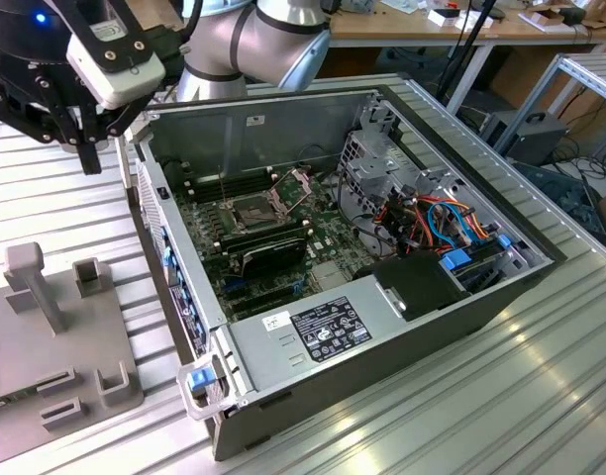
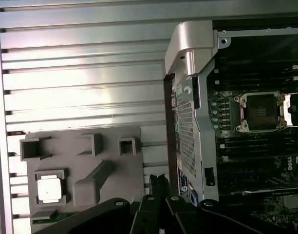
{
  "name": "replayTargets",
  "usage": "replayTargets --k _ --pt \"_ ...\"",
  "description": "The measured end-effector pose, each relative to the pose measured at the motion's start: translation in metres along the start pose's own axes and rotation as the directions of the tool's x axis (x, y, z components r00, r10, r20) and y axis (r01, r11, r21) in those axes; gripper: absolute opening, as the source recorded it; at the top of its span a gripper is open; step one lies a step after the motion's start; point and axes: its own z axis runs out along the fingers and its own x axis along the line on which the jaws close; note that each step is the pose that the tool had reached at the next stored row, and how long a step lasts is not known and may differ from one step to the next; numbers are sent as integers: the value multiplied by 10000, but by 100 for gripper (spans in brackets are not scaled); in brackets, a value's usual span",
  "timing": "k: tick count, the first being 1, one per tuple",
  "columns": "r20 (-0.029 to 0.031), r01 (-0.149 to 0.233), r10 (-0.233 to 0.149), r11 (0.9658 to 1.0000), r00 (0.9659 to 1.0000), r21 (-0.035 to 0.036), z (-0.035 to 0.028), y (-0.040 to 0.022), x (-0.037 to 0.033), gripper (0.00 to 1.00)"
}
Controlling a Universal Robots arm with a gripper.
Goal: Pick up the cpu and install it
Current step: 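Reach for the cpu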
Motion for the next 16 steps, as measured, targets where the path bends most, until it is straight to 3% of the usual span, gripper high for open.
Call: replayTargets --k 10,16 --pt "-1 -1 1 10000 10000 1 -4 -18 270 11" --pt "0 0 0 10000 10000 0 -4 -34 486 11"
